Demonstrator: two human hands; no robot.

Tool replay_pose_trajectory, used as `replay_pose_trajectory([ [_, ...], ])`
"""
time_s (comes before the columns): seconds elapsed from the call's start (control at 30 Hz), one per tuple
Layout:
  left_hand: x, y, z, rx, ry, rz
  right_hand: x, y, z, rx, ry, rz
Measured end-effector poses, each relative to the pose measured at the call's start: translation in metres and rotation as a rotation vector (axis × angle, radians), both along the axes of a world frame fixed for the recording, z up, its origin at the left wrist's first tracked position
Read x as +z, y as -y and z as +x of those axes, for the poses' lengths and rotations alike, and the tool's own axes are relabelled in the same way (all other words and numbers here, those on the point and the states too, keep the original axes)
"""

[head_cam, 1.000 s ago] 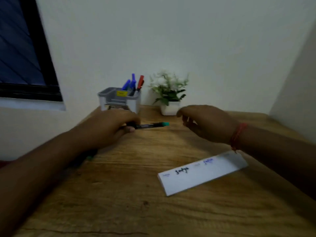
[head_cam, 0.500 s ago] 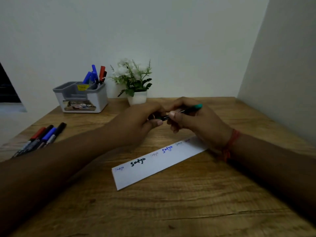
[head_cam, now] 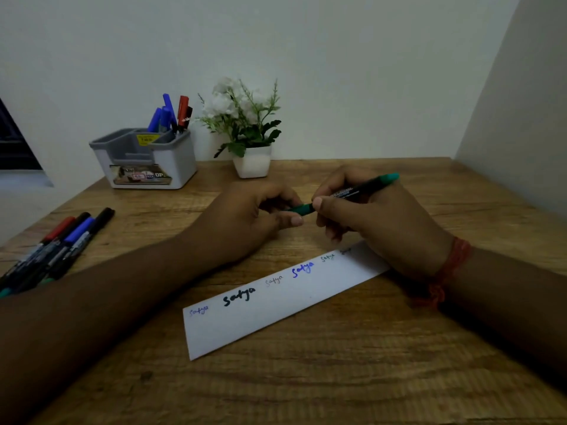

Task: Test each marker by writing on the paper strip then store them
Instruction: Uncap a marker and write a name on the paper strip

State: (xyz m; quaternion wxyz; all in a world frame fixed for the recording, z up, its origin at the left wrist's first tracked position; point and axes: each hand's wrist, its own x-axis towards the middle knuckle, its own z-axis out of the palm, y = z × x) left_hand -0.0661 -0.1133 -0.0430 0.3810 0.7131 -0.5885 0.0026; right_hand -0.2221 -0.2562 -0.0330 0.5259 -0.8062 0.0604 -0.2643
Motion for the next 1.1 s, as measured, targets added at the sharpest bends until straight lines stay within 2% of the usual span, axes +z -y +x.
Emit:
replay_pose_trajectory([
  [0.23,-0.001,-0.001,0.003,-0.004,0.014,0.044,0.001,-0.003,-0.001,0.000,-0.037,0.065],
  [0.4,0.000,0.000,0.008,-0.027,0.009,0.077,0.005,-0.009,-0.003,-0.028,0.009,0.029],
  [0.63,0.003,0.001,0.005,-0.112,-0.087,0.128,0.001,-0.015,-0.006,-0.089,0.093,-0.144],
  [0.73,0.003,0.000,0.005,-0.122,-0.074,0.168,0.000,-0.018,-0.006,-0.111,0.143,-0.226],
  [0.83,0.002,-0.002,0.017,-0.034,-0.054,0.178,0.011,-0.011,-0.014,-0.164,0.328,-0.034],
  [0.9,0.000,-0.002,0.020,0.012,-0.040,0.152,0.018,-0.007,-0.017,-0.191,0.378,0.013],
  [1.1,-0.007,0.002,0.014,0.064,0.097,0.180,0.003,-0.008,-0.007,-0.303,0.132,-0.011],
])
